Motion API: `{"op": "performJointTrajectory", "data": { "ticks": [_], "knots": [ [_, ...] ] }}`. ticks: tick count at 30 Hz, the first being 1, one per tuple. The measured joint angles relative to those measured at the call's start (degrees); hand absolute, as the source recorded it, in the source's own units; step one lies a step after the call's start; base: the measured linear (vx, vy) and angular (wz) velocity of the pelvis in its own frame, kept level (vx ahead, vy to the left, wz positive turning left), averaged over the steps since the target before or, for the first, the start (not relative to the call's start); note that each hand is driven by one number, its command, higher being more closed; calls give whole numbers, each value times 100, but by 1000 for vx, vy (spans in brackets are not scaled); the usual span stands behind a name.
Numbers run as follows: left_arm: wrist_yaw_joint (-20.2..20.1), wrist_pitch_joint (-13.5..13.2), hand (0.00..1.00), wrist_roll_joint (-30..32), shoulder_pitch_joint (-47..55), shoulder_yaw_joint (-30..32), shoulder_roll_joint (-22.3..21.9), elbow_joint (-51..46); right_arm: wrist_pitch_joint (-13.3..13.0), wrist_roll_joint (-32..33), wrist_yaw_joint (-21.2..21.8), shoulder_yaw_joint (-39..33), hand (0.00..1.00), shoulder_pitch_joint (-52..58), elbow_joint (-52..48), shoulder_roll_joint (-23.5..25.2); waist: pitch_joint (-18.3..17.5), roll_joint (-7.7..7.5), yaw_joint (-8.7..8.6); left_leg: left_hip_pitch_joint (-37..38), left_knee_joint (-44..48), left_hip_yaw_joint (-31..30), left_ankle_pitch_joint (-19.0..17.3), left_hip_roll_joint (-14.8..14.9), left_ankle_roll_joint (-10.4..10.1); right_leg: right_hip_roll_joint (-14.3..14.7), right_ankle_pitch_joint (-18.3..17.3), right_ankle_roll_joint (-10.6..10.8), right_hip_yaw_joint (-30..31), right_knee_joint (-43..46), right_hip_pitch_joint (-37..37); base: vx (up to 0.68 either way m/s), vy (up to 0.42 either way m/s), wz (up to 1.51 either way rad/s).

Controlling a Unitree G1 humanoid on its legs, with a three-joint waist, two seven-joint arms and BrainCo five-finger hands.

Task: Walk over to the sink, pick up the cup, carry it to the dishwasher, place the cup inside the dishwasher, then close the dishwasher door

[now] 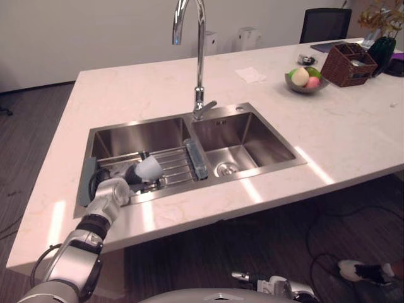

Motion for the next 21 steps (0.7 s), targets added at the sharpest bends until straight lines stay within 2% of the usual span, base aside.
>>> {"op": "performJointTrajectory", "data": {
  "ticks": [5, 9, 13, 16, 19, 21],
  "knots": [
    [-69, -99, 100, -1280, 180, 5, -11, -418, -129, 3, 40, -5, 0, 84, 5, 22, 0, 1, 7, -4, 0, -40, -4, -11, -1, -9, -1, 1, -46, -32, 32, 0, 0, 4],
    [-113, -112, 100, -2384, 366, 62, -27, -827, -218, 5, 39, -21, 0, 135, 3, 80, 54, -80, 13, -11, 0, -146, -5, -46, 0, -35, -5, 7, -183, -47, 95, -1, -15, 11],
    [-110, -128, 100, -2969, 608, 115, -43, -1162, -234, 6, 39, -184, 0, 172, 1, 104, 67, -83, 32, -11, 0, -157, -23, -86, 8, -77, -22, 34, -207, -55, 115, 4, -18, 5],
    [-50, -186, 100, -3524, 666, 435, -128, -1371, -299, 9, 39, -220, 0, 256, -4, 119, 88, -105, 115, -11, 0, -171, -28, -93, 14, -89, -24, 37, -255, -55, 128, -2, -25, 4],
    [143, -368, 100, -4173, 850, 882, -151, -2092, -349, 19, 35, -229, 0, 310, -6, 123, 105, -122, 174, -21, 0, -228, -28, -94, 14, -91, -27, 39, -382, -49, 139, -21, -42, 9],
    [315, -516, 100, -4393, 930, 1170, -233, -2604, -407, 74, 16, -239, 0, 356, -5, 120, 105, -122, 235, -46, -1, -286, -23, -93, 18, -95, -31, 40, -447, -49, 142, -21, -37, 13]
  ]
}}
